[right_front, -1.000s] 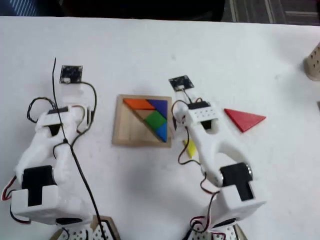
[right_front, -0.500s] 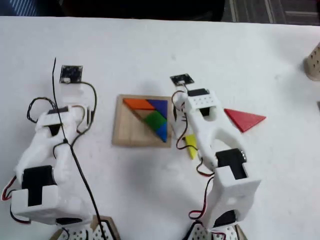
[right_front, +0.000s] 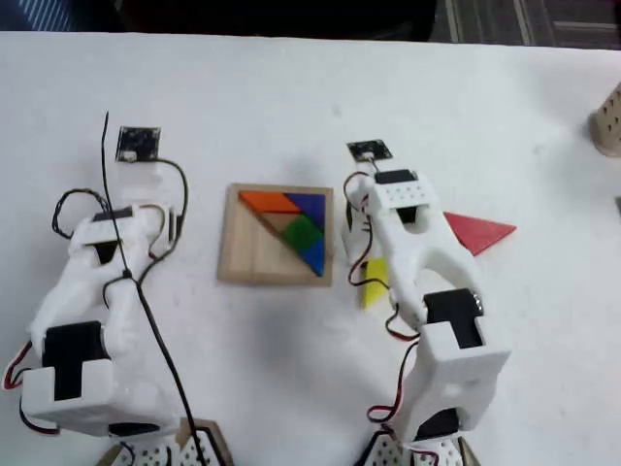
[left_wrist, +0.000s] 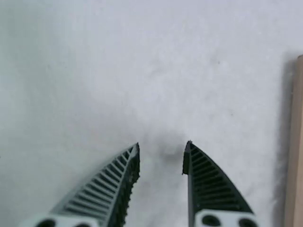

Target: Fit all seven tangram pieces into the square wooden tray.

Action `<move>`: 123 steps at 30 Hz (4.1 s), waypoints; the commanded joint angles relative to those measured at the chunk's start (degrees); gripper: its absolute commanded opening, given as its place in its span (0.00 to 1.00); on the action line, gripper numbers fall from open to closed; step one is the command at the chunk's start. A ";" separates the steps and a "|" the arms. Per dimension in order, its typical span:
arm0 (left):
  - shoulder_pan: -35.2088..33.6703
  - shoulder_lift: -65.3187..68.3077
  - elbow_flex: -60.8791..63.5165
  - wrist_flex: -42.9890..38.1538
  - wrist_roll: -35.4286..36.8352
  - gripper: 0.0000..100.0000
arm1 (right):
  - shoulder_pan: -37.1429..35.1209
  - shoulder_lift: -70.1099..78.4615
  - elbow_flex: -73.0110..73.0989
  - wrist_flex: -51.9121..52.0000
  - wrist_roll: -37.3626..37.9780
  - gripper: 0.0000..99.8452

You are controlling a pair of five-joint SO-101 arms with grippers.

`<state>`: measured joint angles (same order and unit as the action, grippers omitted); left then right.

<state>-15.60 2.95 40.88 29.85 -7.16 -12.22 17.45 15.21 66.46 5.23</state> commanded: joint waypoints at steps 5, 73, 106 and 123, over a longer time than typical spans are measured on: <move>-1.01 -0.22 -3.16 0.44 0.97 0.17 | 0.48 -4.97 -1.14 3.47 0.00 0.21; -1.80 -0.22 -3.34 0.44 0.97 0.17 | 2.24 -12.70 8.79 -0.66 -10.20 0.10; -1.80 -0.22 -3.34 0.26 0.97 0.17 | -6.11 -23.43 30.33 -6.99 -13.19 0.22; -1.80 -0.22 -3.34 0.26 0.97 0.17 | -4.62 -25.01 22.33 1.45 -1.05 0.17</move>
<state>-16.84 2.95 40.88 29.85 -7.16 -17.85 -2.33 40.35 64.53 1.01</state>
